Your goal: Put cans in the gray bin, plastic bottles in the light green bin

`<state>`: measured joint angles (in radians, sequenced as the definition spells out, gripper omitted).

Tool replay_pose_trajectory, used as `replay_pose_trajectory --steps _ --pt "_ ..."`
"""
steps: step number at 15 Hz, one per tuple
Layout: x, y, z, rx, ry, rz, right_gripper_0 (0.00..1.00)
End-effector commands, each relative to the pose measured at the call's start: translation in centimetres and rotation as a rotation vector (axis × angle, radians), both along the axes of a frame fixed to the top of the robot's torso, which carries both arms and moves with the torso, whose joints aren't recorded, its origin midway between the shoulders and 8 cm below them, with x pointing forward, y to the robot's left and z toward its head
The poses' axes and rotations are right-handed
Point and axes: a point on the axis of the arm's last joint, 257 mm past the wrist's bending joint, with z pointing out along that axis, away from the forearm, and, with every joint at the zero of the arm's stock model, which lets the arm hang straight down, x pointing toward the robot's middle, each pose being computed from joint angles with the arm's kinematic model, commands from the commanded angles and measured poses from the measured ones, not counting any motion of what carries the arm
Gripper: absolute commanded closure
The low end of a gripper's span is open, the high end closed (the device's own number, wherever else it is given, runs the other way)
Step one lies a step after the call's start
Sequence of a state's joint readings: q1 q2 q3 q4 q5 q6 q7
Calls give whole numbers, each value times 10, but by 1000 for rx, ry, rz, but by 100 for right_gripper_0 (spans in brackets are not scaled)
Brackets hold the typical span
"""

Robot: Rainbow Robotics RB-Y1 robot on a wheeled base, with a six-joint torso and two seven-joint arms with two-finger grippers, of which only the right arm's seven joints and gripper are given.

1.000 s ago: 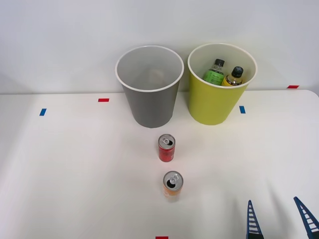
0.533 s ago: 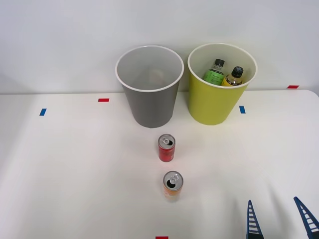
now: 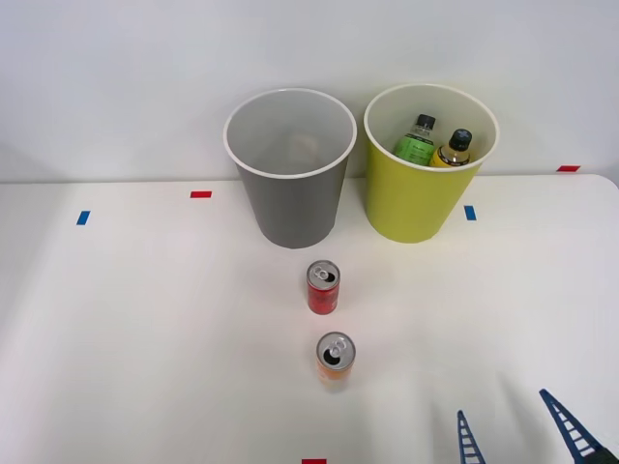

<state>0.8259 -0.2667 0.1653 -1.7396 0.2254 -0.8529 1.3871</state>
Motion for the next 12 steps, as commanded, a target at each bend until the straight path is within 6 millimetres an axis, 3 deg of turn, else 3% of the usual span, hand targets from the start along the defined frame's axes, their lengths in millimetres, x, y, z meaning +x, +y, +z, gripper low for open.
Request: replay_pose_trajectory --steps 1,7,12 --pt "-3 34 3 -17 -15 132 0" --pt "2 102 6 6 -61 331 0" --pt "13 122 -7 -20 -69 402 0"
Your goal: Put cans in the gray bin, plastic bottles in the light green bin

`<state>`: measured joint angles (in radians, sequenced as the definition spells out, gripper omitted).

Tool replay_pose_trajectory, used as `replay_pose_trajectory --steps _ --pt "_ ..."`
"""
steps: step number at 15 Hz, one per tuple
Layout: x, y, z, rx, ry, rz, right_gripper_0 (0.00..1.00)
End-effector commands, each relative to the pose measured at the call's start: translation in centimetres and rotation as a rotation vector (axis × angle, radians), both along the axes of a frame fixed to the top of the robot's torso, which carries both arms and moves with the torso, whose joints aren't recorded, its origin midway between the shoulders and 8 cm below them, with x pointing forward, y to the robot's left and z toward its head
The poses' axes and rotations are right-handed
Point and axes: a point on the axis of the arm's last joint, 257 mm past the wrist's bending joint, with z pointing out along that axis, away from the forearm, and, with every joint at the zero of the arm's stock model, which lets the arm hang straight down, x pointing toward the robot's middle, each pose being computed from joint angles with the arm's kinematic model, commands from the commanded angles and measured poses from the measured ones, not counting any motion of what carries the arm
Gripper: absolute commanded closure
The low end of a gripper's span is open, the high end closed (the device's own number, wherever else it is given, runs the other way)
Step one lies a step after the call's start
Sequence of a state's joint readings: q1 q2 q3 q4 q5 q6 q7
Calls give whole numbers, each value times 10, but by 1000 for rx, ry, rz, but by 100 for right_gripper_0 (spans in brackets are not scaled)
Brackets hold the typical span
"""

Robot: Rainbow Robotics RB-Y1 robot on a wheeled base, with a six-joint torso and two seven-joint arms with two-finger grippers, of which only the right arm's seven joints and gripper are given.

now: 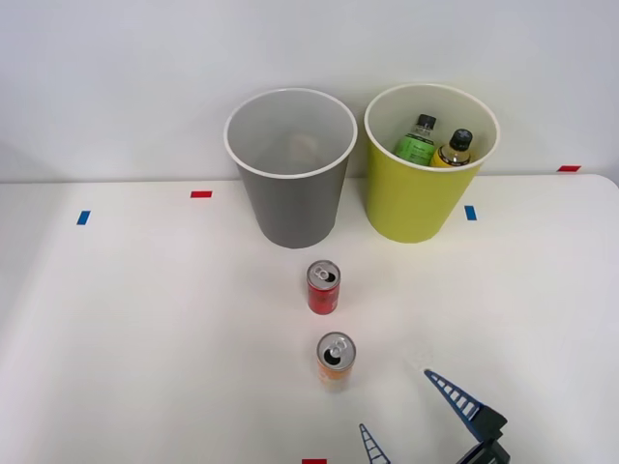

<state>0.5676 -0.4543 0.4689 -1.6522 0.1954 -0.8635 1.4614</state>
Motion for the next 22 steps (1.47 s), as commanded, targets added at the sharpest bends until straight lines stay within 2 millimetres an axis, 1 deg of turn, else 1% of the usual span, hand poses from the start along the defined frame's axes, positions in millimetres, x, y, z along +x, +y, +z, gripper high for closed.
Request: replay_pose_trajectory --steps 1,4,8,11,14,16,18,22 --pt "5 12 -7 -13 -7 28 0" --pt "14 27 -8 3 -18 43 0" --pt "34 48 -4 28 -46 56 0" --pt "51 64 -6 8 -30 69 0" --pt "69 81 -3 -1 -16 68 0" --pt "78 93 -1 2 -10 73 0" --pt "85 97 -3 -12 4 69 0" --pt "88 102 -4 -7 23 66 0"
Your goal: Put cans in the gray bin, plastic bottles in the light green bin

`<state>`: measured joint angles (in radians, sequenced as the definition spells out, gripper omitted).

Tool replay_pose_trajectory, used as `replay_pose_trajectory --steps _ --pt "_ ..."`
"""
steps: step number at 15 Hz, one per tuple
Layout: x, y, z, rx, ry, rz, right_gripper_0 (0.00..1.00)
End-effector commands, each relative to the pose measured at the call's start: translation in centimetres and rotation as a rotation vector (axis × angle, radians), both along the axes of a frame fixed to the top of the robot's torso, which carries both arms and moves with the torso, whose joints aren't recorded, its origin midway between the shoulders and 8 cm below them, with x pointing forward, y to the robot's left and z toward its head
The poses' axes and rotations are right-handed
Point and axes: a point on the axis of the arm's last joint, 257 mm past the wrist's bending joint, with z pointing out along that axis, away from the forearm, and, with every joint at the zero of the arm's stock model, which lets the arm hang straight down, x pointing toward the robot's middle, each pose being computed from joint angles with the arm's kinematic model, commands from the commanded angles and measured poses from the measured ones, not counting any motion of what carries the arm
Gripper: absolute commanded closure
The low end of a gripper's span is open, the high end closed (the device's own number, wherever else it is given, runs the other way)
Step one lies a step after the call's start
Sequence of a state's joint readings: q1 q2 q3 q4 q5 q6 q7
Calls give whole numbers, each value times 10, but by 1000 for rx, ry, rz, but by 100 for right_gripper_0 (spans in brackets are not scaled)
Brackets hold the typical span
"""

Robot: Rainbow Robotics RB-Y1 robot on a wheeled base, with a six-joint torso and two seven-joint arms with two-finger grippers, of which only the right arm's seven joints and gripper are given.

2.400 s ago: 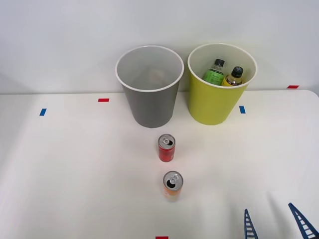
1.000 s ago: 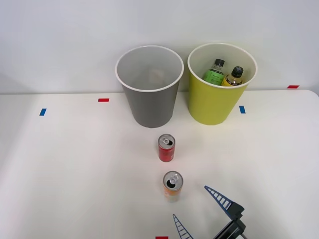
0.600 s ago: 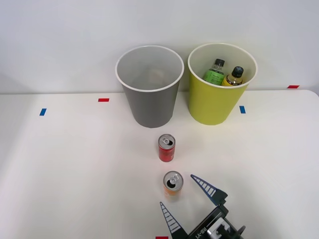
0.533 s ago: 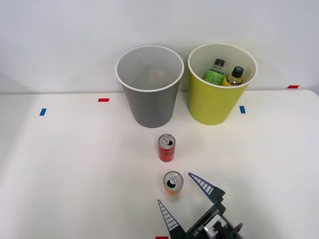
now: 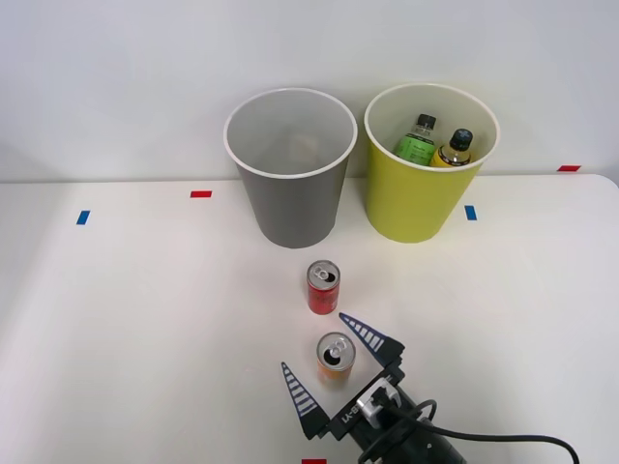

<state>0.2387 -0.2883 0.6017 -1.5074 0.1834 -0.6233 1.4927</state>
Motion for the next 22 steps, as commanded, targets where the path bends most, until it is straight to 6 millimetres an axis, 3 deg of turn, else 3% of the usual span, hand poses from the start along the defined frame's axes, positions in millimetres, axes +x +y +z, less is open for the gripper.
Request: replay_pose_trajectory --steps 1,3,8,17,22 --pt "0 4 0 5 7 4 26" --pt "-1 7 1 12 9 6 98" --pt "0 10 4 39 18 -3 100" --pt "5 -5 18 91 -11 -23 100" --pt "-17 -12 50 103 -76 61 100"
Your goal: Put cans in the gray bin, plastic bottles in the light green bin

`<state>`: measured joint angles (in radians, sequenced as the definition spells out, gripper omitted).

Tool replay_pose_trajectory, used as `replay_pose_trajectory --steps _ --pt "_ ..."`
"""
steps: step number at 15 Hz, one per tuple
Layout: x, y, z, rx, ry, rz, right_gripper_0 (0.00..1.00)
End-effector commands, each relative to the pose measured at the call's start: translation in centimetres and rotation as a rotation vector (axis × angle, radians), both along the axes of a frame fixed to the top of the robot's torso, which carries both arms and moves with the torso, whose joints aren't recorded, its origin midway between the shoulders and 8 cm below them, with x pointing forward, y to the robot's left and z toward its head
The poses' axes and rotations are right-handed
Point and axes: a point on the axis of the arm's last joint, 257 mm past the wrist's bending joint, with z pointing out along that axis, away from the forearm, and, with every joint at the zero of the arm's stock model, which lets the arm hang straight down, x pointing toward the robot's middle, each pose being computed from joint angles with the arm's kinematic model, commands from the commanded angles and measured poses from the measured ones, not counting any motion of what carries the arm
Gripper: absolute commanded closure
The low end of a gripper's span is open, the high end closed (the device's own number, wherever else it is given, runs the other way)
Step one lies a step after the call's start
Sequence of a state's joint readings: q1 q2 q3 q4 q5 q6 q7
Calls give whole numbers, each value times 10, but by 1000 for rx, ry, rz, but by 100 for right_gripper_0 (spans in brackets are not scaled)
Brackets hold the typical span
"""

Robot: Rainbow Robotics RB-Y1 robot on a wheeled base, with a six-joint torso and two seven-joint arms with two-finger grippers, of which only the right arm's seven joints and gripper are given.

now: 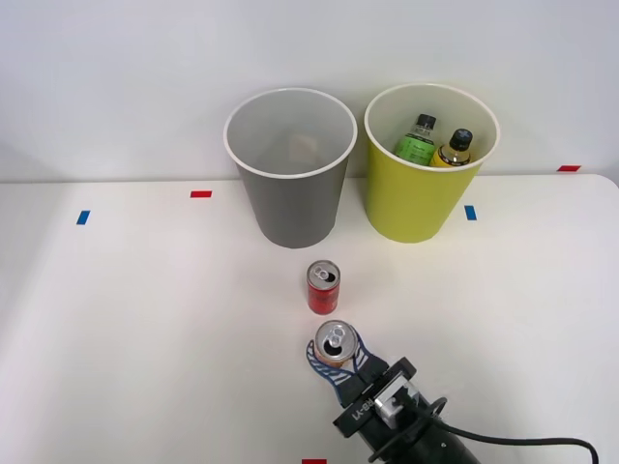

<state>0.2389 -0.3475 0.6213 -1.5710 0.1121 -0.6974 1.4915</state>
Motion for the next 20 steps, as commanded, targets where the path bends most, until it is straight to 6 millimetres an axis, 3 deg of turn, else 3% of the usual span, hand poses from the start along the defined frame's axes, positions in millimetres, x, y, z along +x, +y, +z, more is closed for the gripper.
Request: replay_pose_trajectory --steps 1,7,13,20 --pt "-7 -7 23 34 -21 29 100" --pt "4 -12 89 149 -101 44 100" --pt "11 -20 135 227 -160 49 100" --pt "58 -14 200 302 -227 28 100"
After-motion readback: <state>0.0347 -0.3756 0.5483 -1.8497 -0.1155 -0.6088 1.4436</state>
